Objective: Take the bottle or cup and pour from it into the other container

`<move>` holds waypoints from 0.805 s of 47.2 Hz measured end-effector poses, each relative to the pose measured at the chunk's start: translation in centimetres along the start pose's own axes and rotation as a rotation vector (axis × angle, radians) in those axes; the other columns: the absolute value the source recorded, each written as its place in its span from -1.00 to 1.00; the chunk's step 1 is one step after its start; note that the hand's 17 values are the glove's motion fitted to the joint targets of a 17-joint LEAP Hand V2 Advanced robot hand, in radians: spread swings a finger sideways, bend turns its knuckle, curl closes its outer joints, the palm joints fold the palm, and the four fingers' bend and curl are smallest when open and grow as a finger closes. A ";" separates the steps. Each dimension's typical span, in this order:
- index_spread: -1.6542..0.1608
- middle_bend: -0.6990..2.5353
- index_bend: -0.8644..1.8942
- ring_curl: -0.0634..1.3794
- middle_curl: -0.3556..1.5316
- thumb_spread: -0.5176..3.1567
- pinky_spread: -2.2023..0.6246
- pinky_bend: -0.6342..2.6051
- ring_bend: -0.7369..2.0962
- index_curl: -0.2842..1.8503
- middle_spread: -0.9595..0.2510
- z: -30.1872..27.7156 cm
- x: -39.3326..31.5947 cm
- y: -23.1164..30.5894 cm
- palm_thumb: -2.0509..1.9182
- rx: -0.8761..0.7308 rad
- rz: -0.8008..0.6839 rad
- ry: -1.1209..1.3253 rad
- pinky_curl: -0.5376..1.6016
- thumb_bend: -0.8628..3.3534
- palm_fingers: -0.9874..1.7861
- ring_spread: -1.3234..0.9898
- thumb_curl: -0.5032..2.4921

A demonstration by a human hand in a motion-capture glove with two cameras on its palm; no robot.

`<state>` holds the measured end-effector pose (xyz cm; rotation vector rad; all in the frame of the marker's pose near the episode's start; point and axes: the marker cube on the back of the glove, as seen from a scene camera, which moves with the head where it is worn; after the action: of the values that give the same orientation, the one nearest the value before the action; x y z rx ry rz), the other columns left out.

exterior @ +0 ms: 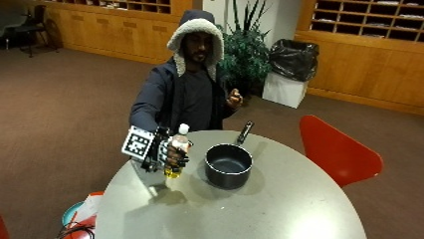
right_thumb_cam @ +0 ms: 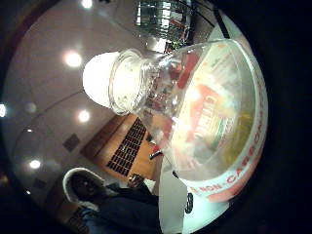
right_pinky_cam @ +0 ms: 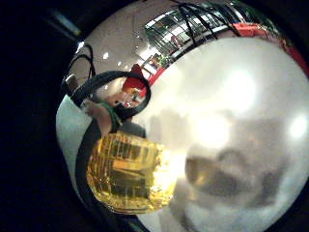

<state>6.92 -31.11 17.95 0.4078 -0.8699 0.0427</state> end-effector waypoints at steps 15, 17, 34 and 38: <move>0.54 -0.38 -0.29 -0.36 -0.17 -0.42 0.47 -0.32 -0.04 -0.44 0.26 -1.0 -11.3 -2.6 0.47 -0.069 -0.055 0.640 -0.13 -0.61 0.59 0.01 -0.27; 0.55 -0.38 -0.28 -0.36 -0.17 -0.42 0.46 -0.32 -0.03 -0.44 0.27 -0.8 -12.1 -2.6 0.47 -0.078 -0.057 0.691 -0.13 -0.61 0.60 0.01 -0.27; 0.56 -0.38 -0.27 -0.33 -0.15 -0.41 0.45 -0.32 -0.01 -0.42 0.31 5.2 -14.5 -2.8 0.45 -0.413 -0.392 1.279 -0.14 -0.61 0.61 0.01 -0.25; 0.56 -0.38 -0.27 -0.33 -0.15 -0.41 0.45 -0.32 -0.01 -0.42 0.31 6.8 -15.0 -2.6 0.45 -0.466 -0.442 1.377 -0.14 -0.61 0.61 0.01 -0.25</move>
<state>-7.29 -34.13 9.79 0.0531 0.5796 -0.2614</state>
